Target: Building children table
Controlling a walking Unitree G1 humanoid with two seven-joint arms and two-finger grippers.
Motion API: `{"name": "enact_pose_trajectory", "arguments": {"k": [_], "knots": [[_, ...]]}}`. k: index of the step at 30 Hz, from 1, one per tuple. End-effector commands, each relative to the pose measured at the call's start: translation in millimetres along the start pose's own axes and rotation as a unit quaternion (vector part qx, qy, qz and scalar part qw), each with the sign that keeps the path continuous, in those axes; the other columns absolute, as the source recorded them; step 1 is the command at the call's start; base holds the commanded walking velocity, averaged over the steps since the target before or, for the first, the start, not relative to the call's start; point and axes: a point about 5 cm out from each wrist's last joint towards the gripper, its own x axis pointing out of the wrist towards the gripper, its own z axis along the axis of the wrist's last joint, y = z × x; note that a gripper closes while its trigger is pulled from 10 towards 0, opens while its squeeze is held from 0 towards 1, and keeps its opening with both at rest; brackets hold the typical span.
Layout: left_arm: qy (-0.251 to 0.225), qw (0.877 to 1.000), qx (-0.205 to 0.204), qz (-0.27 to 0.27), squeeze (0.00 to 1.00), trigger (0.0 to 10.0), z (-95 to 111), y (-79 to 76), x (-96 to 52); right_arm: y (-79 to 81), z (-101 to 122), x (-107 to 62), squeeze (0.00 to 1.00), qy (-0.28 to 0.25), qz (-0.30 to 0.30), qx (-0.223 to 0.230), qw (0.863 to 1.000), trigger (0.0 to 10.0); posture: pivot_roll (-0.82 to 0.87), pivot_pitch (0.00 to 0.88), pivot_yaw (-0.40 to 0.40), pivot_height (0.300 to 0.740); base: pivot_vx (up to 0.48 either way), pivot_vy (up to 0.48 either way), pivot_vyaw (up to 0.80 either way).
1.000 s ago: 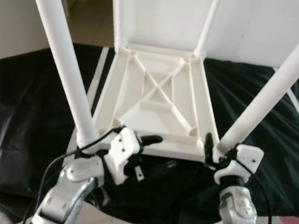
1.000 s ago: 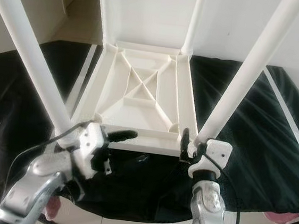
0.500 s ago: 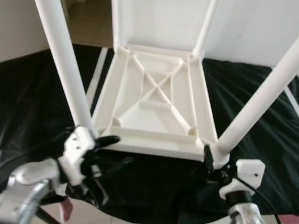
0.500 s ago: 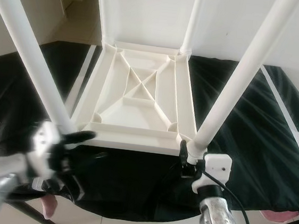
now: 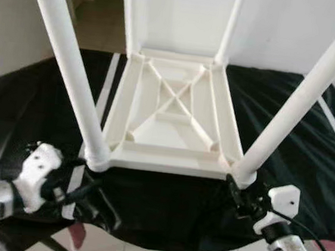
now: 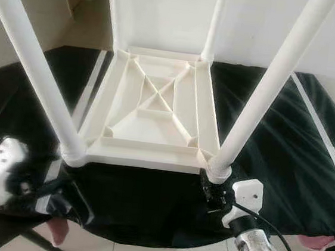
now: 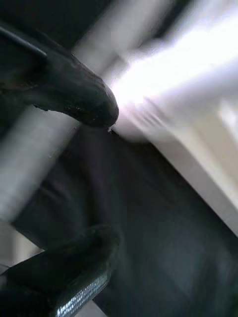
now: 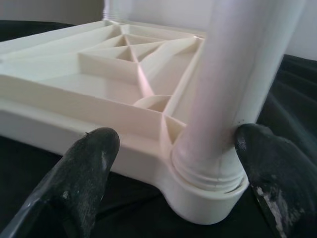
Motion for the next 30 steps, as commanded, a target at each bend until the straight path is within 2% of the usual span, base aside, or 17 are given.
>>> {"name": "enact_pose_trajectory", "arguments": {"k": [1,2,3,6,7,8,10,11,12,13,15,16,18,23,26,27,30], "knots": [[0.04,0.998,0.006,0.057,0.0,10.0,-11,23.0,-22.5,9.2,-2,-1.3,0.0,0.01,0.037,0.009,0.999,10.0,-0.02,0.085,0.01,0.74,0.0,0.0,0.0],[0.04,0.998,0.006,0.057,0.0,10.0,-11,23.0,-22.5,9.2,-2,-1.3,0.0,0.01,0.037,0.009,0.999,10.0,-0.02,0.085,0.01,0.74,0.0,0.0,0.0],[0.045,0.995,0.006,0.086,0.0,10.0,-13,34.1,-30.0,10.6,-3,-1.8,0.0,0.012,0.045,0.008,0.999,10.0,-0.02,0.087,0.011,0.74,0.0,0.0,0.0],[0.044,0.995,0.007,0.094,0.0,10.0,-12,36.8,-30.9,10.8,-3,-1.8,0.0,0.012,0.046,0.007,0.999,10.0,-0.02,0.087,0.011,0.74,0.0,0.0,0.0],[0.048,0.99,0.021,0.128,0.0,10.0,-14,47.7,-33.6,12.4,-4,-2.5,0.0,0.015,0.055,0.007,0.998,10.0,-0.02,0.088,0.015,0.74,0.0,0.0,0.0],[0.051,0.982,0.011,0.18,0.0,10.0,-19,65.9,-38.2,15.6,-6,-3.8,0.0,0.019,0.067,0.01,0.998,10.0,-0.02,0.087,0.017,0.74,0.0,0.0,0.0],[0.051,0.98,0.007,0.191,0.0,10.0,-20,69.8,-39.2,16.4,-6,-4.1,0.0,0.021,0.069,0.012,0.997,10.0,-0.02,0.087,0.017,0.74,0.0,0.0,0.0],[0.045,0.972,0.026,0.231,0.0,10.0,-18,80.8,-41.5,18.4,-6,-4.4,0.0,0.021,0.076,0.012,0.997,10.0,-0.03,0.083,0.018,0.74,0.0,0.0,0.0],[0.044,0.969,0.023,0.243,0.0,10.0,-18,85.1,-41.7,19.3,-7,-4.2,0.0,0.021,0.079,0.015,0.997,10.0,-0.03,0.083,0.018,0.74,0.0,0.0,0.0],[0.042,0.96,0.027,0.276,0.0,10.0,-16,94.2,-41.1,20.7,-7,-4.3,0.0,0.021,0.081,0.017,0.996,10.0,-0.02,0.082,0.02,0.74,0.0,0.0,0.0],[0.04,0.951,0.014,0.305,0.0,10.0,-15,105.0,-39.1,22.2,-8,-4.6,0.0,0.024,0.084,0.023,0.996,10.0,-0.02,0.082,0.02,0.74,0.0,0.0,0.0],[0.04,0.951,0.014,0.305,0.0,10.0,-15,105.0,-39.1,22.2,-8,-4.6,0.0,0.024,0.084,0.023,0.996,10.0,-0.02,0.082,0.02,0.74,0.0,0.0,0.0],[0.046,0.939,0.027,0.339,0.0,10.0,-12,113.9,-34.8,22.5,-9,-5.0,0.0,0.026,0.083,0.024,0.996,10.0,-0.02,0.076,0.02,0.74,0.0,0.0,0.0],[0.03,0.929,0.025,0.369,0.0,10.0,-7,124.6,-28.3,22.4,-11,-5.2,0.0,0.032,0.082,0.023,0.996,10.0,-0.03,0.069,0.015,0.74,0.0,0.0,0.0],[-0.049,0.902,-0.007,0.428,0.0,10.0,15,144.6,-14.5,18.9,-16,-4.4,0.0,0.046,0.064,0.026,0.997,10.0,-0.03,0.059,0.006,0.74,0.0,0.0,0.0],[-0.049,0.902,-0.007,0.428,0.0,10.0,15,144.6,-14.5,18.9,-16,-4.4,0.0,0.046,0.064,0.026,0.997,10.0,-0.03,0.059,0.006,0.74,0.0,0.0,0.0],[-0.054,0.891,0.0,0.451,0.0,10.0,25,151.4,-4.5,17.1,-23,-5.5,0.0,0.062,0.055,0.023,0.996,10.0,-0.04,0.052,0.007,0.74,0.0,0.0,0.0]]}}
